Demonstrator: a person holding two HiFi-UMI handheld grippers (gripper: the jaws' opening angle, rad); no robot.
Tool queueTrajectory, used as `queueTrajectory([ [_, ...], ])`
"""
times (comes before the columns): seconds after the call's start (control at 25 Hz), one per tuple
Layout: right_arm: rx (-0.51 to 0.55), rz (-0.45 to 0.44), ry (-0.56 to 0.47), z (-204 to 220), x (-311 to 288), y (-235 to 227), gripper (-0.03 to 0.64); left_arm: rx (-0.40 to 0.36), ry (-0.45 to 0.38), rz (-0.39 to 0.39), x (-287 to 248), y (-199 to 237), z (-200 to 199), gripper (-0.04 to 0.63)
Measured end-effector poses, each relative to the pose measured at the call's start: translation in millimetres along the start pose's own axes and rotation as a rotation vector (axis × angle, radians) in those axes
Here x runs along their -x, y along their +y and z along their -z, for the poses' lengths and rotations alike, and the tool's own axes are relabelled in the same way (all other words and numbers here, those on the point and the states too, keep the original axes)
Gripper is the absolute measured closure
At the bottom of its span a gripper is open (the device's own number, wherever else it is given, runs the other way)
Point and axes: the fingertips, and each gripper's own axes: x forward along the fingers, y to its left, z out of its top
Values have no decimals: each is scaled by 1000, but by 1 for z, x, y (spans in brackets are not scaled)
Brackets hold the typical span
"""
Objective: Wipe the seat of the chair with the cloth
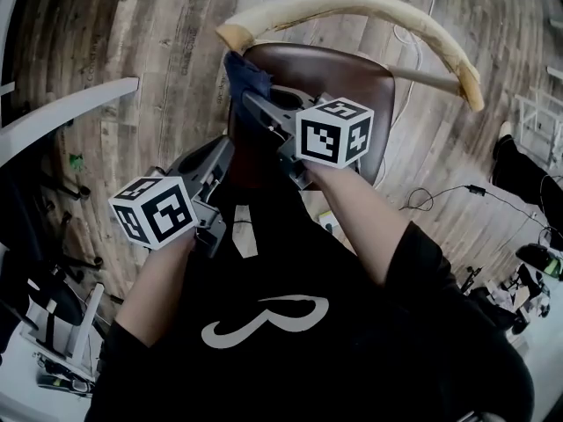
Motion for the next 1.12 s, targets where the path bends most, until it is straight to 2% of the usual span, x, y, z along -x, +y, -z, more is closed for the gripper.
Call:
queueTrajectory([
  [0.28,56,72,53,4,-15,-26,565,16,26,12,-8,1,5,581],
  [0.56,203,192,116,9,-22,-45,565,27,30,11,-9,7,2,581],
  [0.8,236,265,136,6,-23,-66,565,34,40,13,-13,10,-3,581],
  [1.12,266,313,144,7,-20,-74,565,38,39,10,-11,15,-6,581],
])
